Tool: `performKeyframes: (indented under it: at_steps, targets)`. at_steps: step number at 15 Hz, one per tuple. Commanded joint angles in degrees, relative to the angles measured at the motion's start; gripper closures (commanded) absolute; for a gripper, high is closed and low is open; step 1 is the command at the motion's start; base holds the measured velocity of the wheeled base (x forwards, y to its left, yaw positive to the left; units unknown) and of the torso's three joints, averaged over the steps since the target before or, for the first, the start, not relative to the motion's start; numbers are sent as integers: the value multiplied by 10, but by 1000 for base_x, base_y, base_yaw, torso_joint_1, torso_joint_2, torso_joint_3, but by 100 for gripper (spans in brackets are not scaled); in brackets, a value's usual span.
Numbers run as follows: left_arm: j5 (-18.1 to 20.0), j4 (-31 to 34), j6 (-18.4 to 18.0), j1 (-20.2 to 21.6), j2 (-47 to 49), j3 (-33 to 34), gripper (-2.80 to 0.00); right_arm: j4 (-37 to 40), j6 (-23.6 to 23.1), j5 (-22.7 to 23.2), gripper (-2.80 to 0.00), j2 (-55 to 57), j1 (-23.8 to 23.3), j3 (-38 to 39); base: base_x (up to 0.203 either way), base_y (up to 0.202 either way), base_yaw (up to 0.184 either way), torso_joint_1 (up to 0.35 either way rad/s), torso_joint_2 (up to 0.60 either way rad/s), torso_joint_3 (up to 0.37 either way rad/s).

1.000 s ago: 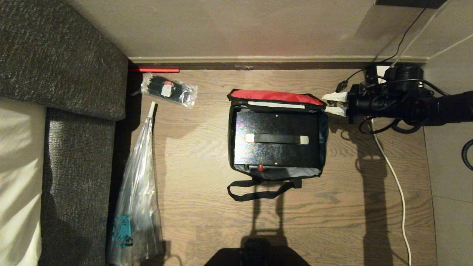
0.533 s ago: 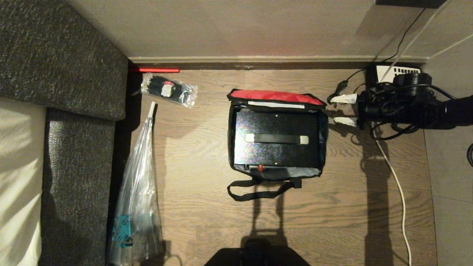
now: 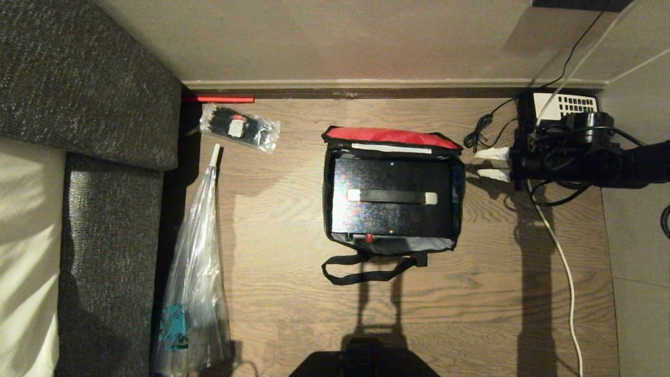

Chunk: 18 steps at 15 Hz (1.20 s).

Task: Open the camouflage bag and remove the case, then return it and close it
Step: Close the top of the storage box

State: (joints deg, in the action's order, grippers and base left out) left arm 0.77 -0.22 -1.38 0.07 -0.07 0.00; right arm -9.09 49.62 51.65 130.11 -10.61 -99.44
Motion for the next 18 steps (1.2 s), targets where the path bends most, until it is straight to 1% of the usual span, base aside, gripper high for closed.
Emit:
performKeyframes:
  at_steps: [1,4,7,11,13,17,18]
  targets:
    - [0,0,0,0,1,1,0,-4,5,3,0,12,14,-11,0,0,0,0,0,0]
    - [0,0,0,0,1,1,0,-5,10,3,0,26,40,-33,0,0,0,0,0,0]
    - [0,0,0,0,1,1,0,-2,12,-17,0,44,57,-54,0,0,0,0,0,0]
    - [0,0,0,0,1,1,0,-4,13,-40,0,66,66,-92,0,0,0,0,0,0]
    - [0,0,0,0,1,1,0,-6,22,-54,0,77,73,-115,0,0,0,0,0,0]
    - [0,0,0,0,1,1,0,-60,22,-66,0,88,77,-117,0,0,0,0,0,0]
    - [0,0,0,0,1,1,0,-62,23,-66,0,88,78,-117,0,0,0,0,0,0]
